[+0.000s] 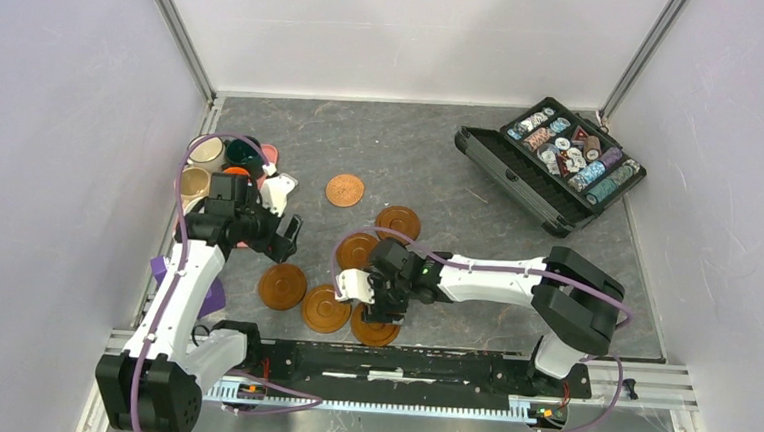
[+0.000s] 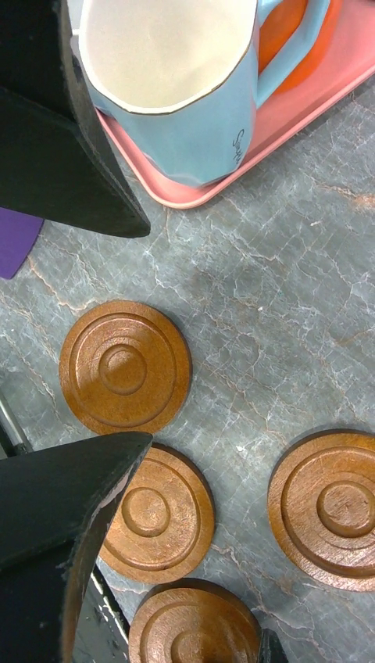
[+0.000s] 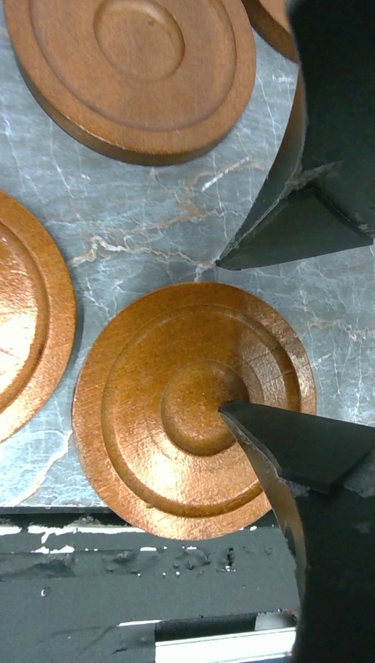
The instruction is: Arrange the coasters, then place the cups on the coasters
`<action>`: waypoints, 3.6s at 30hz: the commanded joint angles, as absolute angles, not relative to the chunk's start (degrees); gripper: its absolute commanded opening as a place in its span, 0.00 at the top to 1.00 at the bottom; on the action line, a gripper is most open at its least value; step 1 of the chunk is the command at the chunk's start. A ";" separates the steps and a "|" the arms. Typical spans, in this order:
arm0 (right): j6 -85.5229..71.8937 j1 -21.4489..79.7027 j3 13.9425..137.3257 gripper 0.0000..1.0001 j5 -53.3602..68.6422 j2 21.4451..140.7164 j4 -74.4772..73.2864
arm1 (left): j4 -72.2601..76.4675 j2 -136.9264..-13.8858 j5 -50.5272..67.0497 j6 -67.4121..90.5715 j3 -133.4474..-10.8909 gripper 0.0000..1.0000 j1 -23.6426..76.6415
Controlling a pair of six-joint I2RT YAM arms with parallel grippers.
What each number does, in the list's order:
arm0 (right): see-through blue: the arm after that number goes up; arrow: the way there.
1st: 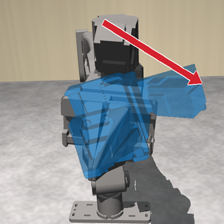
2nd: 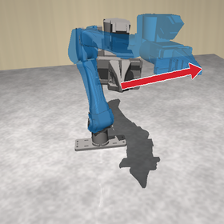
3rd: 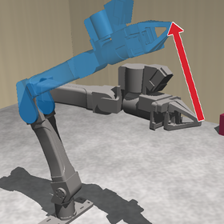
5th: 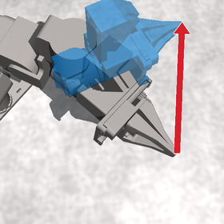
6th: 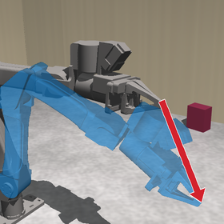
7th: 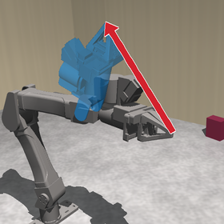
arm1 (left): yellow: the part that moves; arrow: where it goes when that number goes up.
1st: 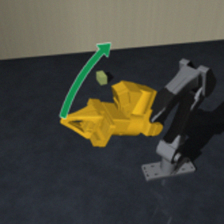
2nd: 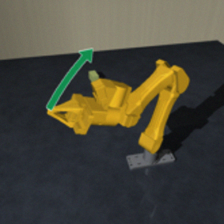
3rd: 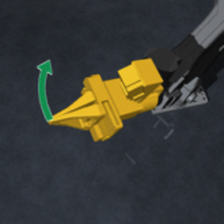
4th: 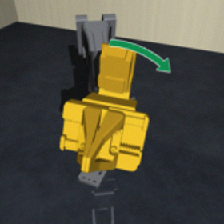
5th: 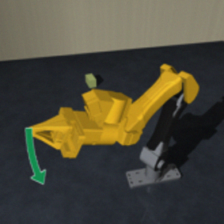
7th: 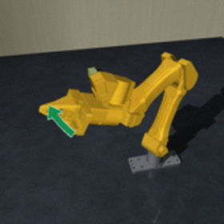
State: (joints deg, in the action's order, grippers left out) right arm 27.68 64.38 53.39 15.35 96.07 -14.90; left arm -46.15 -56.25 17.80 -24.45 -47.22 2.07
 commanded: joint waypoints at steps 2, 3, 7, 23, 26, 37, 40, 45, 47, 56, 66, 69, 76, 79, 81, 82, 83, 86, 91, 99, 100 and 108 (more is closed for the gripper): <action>28.21 63.38 50.08 0.33 15.32 93.98 -16.06 | -46.72 -55.63 18.44 -25.51 -47.53 0.02 2.10; 28.82 63.20 49.17 0.33 14.48 93.34 -16.26 | -47.29 -55.43 19.15 -27.02 -47.55 0.02 2.09; 31.79 61.47 44.67 0.36 11.80 89.93 -18.16 | -48.28 -54.93 19.75 -32.03 -47.41 0.03 2.63; 43.85 41.57 28.26 0.45 6.41 73.64 -26.81 | -49.36 -59.10 20.30 -39.67 -47.65 0.08 19.14; 46.20 37.24 26.47 0.45 4.77 71.20 -27.80 | -47.54 -60.70 21.46 -40.35 -47.20 0.10 21.95; 48.14 26.34 27.20 0.46 0.88 70.37 -27.04 | -39.61 -69.73 17.63 -39.88 -48.17 0.13 27.43; 46.71 26.19 28.99 0.46 1.63 72.15 -25.49 | -37.39 -72.74 17.83 -37.25 -49.81 0.13 27.51; 44.85 26.19 31.83 0.46 2.11 75.36 -22.92 | -32.44 -78.52 15.96 -34.95 -51.74 0.15 28.59; 44.27 26.19 33.17 0.46 2.19 76.64 -21.97 | -30.06 -80.66 14.94 -33.70 -52.56 0.16 28.91; 43.53 26.19 38.15 0.47 2.81 80.97 -20.27 | -20.23 -93.24 13.11 -24.08 -61.59 0.21 31.29; 41.78 26.15 41.01 0.50 -1.12 81.32 -16.76 | -19.78 -108.39 15.22 -17.08 -75.83 0.32 31.90; 41.05 26.19 41.83 0.49 0.61 80.91 -17.58 | -19.78 -111.05 15.35 -16.37 -77.60 0.34 32.23; 39.82 26.18 42.01 0.42 6.52 75.89 -19.32 | -20.39 -116.01 15.17 -15.77 -80.78 0.43 34.08; 39.55 26.19 42.31 0.40 8.55 73.75 -19.41 | -20.48 -117.54 15.03 -14.99 -82.10 0.47 35.60; 39.73 26.19 42.53 0.39 9.86 71.82 -19.60 | -20.76 -118.76 14.71 -14.30 -83.58 0.49 36.60; 39.88 26.15 42.48 0.38 10.67 70.64 -19.73 | -21.02 -119.58 14.51 -13.84 -84.65 0.51 37.22; 40.06 26.19 42.38 0.38 11.53 69.56 -19.82 | -21.30 -120.31 14.50 -13.37 -85.52 0.52 37.60; 40.54 26.19 42.27 0.37 13.94 66.36 -21.12 | -22.13 -122.77 14.67 -11.23 -89.02 0.55 38.89; 39.57 26.19 41.13 0.37 15.50 61.21 -23.91 | -22.52 -126.38 14.44 -9.76 -94.34 0.56 41.53; 39.02 26.19 37.85 0.37 15.75 54.43 -26.61 | -23.28 -130.42 9.98 -8.55 -100.70 0.56 42.28; 39.09 26.19 37.65 0.37 15.80 53.89 -26.76 | -23.50 -130.43 9.66 -8.96 -100.89 0.56 42.28; 38.60 26.19 36.44 0.35 16.53 52.23 -26.07 | -26.35 -127.21 9.24 -9.54 -101.79 0.38 41.93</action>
State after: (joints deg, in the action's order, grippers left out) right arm 39.83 26.44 37.15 15.03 53.41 -26.85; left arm -23.46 -129.12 10.83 -10.46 -99.20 42.37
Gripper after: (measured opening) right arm 0.650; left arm 0.575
